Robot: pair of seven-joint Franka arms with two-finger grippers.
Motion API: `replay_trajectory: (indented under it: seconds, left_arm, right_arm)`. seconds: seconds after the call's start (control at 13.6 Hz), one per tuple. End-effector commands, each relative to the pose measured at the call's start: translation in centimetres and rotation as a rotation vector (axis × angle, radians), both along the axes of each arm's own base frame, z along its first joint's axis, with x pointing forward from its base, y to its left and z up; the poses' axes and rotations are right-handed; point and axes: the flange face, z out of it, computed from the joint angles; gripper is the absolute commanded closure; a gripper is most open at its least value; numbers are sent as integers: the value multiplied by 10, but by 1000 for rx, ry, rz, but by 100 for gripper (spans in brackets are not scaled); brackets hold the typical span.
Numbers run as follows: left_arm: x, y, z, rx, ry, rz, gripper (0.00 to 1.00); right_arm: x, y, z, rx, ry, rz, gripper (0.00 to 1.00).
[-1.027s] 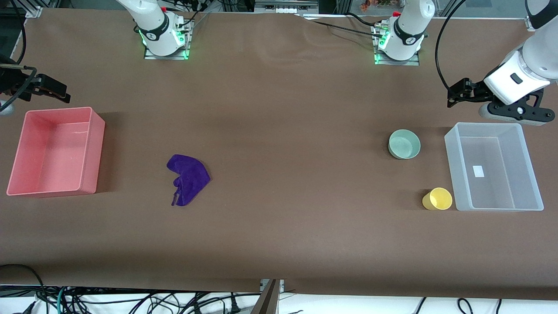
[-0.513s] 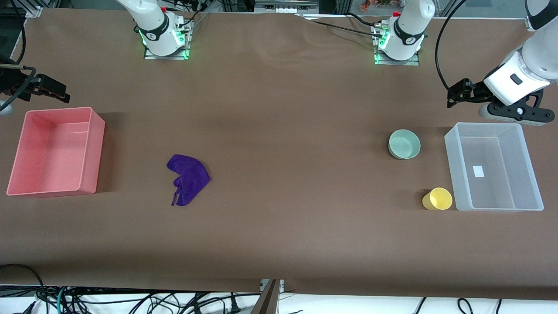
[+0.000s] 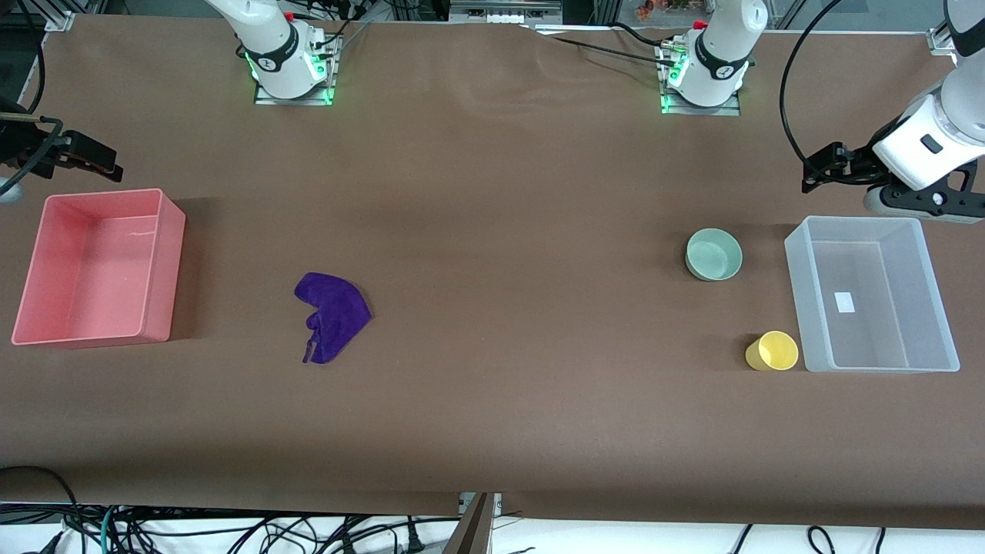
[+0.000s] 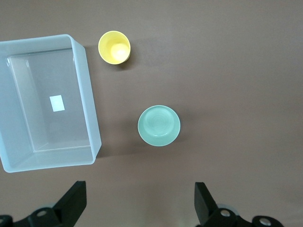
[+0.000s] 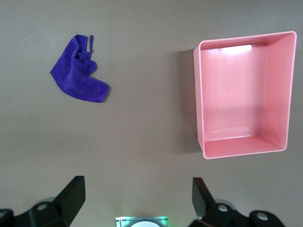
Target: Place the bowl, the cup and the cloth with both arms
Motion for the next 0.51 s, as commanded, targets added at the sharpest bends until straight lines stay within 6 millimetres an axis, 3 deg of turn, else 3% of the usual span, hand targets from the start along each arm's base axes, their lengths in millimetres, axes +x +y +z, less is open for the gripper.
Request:
replay_trajectory:
  seconds: [0.0,0.44]
  left_arm:
    - [2,4,0,-10,-4,10,0]
    - [4,8,-14,19,24,9,0]
  right_arm:
    - [2,-3,6,-6,-9,5,0]
    - [2,-4,6,-6,-9,4,0]
